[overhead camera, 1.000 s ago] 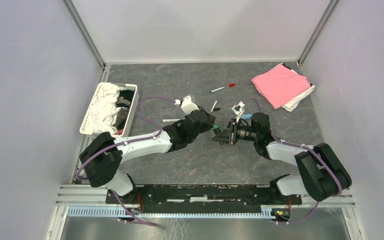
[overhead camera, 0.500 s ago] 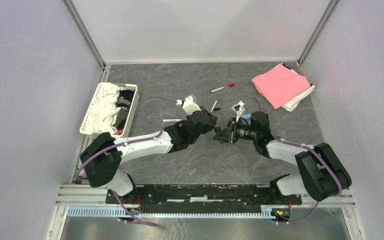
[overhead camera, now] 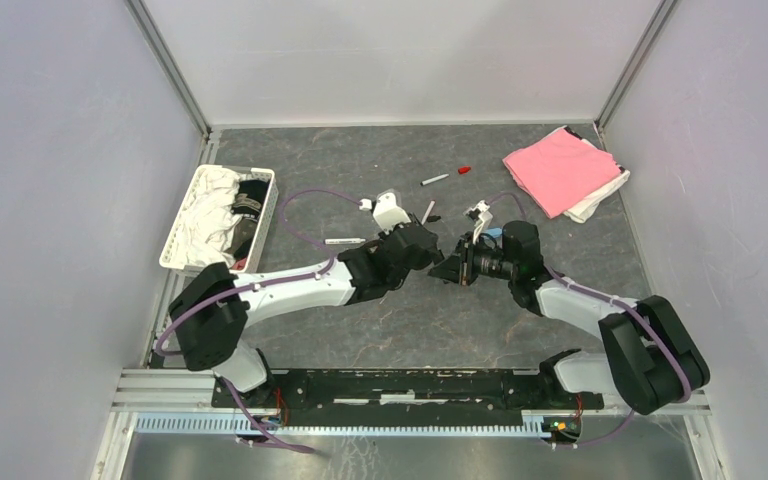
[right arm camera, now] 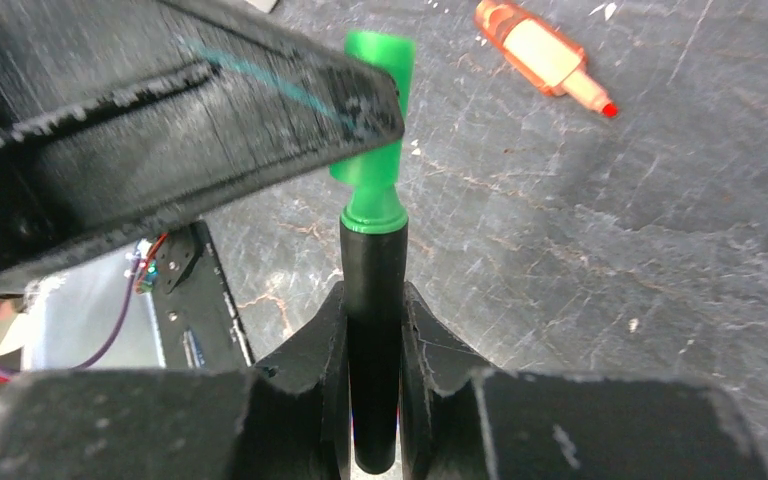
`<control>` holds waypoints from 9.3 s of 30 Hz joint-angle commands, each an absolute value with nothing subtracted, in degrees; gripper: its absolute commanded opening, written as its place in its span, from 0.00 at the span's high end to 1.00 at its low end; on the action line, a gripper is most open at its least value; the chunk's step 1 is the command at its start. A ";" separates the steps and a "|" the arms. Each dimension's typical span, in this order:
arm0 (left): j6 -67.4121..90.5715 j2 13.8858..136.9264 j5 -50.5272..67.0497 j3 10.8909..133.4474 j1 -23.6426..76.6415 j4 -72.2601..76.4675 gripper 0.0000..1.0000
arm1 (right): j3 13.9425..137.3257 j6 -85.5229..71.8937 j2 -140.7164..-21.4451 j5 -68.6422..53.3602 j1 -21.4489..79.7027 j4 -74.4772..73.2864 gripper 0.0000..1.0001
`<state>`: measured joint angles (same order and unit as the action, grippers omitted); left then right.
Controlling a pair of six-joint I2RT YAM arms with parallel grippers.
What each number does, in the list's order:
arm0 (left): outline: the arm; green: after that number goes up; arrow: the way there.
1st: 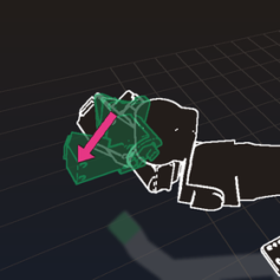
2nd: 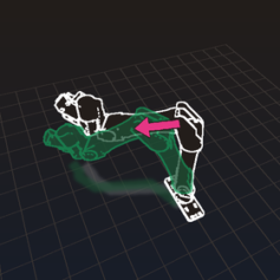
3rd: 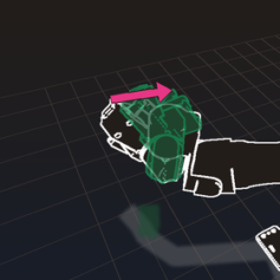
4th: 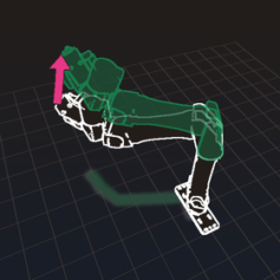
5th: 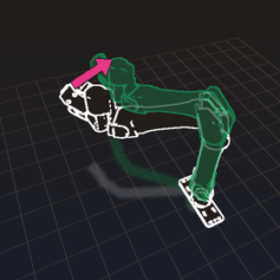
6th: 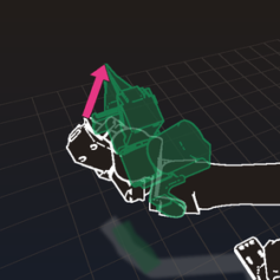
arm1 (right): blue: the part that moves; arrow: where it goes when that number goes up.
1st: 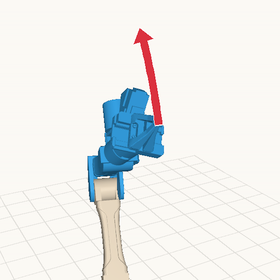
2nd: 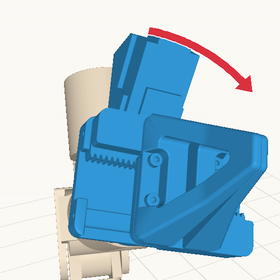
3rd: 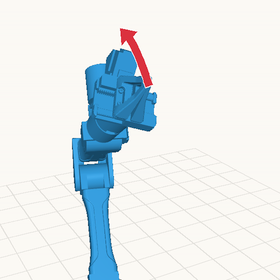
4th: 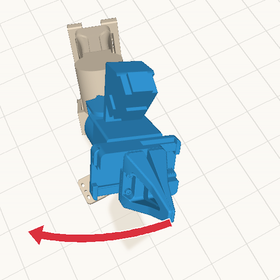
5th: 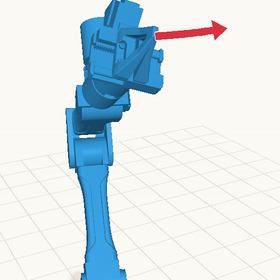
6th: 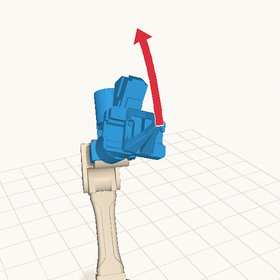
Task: Insert the pens into the pen caps
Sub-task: Insert the pen cap onto the pen, then press the pen cap onto the pen.
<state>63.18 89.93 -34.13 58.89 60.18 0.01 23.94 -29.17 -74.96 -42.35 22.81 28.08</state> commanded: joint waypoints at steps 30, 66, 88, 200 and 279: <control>54.28 82.05 -49.06 61.53 72.05 -1.16 0.38 | 22.26 -26.49 -62.27 -48.71 19.05 40.36 1.00; 41.85 68.83 24.92 37.43 46.58 65.67 0.02 | 45.20 -8.25 -63.54 -76.17 17.49 13.60 1.00; 36.59 72.56 16.80 41.05 50.10 60.98 0.29 | 41.32 -24.68 -63.24 -74.89 19.03 30.75 1.00; 18.40 85.65 43.66 34.20 66.08 10.37 0.98 | 71.13 11.77 -67.65 -62.06 19.86 -9.11 1.00; 22.93 59.00 2.49 21.83 54.76 44.11 0.00 | 30.18 -25.40 -70.70 -73.05 11.89 42.63 1.00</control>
